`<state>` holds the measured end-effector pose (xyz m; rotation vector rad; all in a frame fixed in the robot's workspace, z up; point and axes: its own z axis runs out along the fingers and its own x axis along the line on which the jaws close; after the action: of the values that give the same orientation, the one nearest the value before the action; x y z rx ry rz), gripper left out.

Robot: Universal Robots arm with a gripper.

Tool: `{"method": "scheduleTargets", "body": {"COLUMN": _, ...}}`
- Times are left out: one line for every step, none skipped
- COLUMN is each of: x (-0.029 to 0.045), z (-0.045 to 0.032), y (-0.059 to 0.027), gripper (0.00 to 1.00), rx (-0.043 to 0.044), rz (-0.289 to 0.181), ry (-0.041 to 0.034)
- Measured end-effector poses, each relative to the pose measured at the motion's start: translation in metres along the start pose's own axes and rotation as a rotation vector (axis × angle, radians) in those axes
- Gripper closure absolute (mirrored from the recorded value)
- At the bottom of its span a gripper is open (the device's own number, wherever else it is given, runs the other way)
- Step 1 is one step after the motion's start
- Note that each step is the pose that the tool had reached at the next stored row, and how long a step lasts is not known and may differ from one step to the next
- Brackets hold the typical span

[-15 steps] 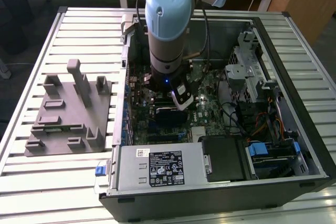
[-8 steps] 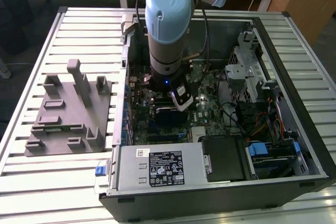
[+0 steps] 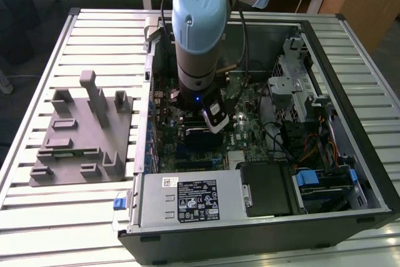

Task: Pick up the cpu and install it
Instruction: 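Install the second cpu locking lever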

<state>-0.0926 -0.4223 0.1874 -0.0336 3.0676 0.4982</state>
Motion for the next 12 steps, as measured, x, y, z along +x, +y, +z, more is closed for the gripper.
{"method": "scheduleTargets", "body": {"x": 0.0001, "z": 0.0001, "y": 0.0, "gripper": 0.89, "rx": -0.0001, "rz": 0.0, "ry": 0.0}}
{"method": "scheduleTargets", "body": {"x": 0.0001, "z": 0.0001, "y": 0.0, "gripper": 0.89, "rx": -0.0002, "rz": 0.0, "ry": 0.0}}
{"method": "scheduleTargets", "body": {"x": 0.0001, "z": 0.0002, "y": 0.0, "gripper": 0.89, "rx": -0.0003, "rz": 0.0, "ry": 0.0}}
{"method": "scheduleTargets", "body": {"x": 0.0001, "z": 0.0002, "y": 0.0, "gripper": 0.89, "rx": -0.0003, "rz": 0.0, "ry": 0.0}}
{"method": "scheduleTargets", "body": {"x": 0.0001, "z": 0.0001, "y": 0.0, "gripper": 0.89, "rx": -0.0004, "rz": 0.0, "ry": -0.0001}}
{"method": "scheduleTargets", "body": {"x": 0.0001, "z": -0.0004, "y": 0.0002, "gripper": 0.89, "rx": -0.0003, "rz": 0.0, "ry": 0.0}}
{"method": "scheduleTargets", "body": {"x": 0.0, "z": -0.0015, "y": 0.0006, "gripper": 0.89, "rx": -0.0003, "rz": 0.0, "ry": 0.0}}
{"method": "scheduleTargets", "body": {"x": -0.0001, "z": -0.0026, "y": 0.0011, "gripper": 0.89, "rx": -0.0013, "rz": -0.001, "ry": -0.0005}}
{"method": "scheduleTargets", "body": {"x": -0.0001, "z": -0.0046, "y": 0.0017, "gripper": 0.89, "rx": -0.0007, "rz": -0.001, "ry": -0.0002}}
{"method": "scheduleTargets", "body": {"x": -0.0002, "z": -0.0071, "y": 0.0025, "gripper": 0.89, "rx": -0.0004, "rz": 0.0, "ry": 0.0}}
{"method": "scheduleTargets", "body": {"x": -0.0003, "z": -0.0098, "y": 0.0034, "gripper": 0.89, "rx": -0.0005, "rz": 0.0, "ry": -0.0001}}
{"method": "scheduleTargets", "body": {"x": -0.0004, "z": -0.0126, "y": 0.0043, "gripper": 0.89, "rx": -0.0004, "rz": -0.001, "ry": -0.0001}}
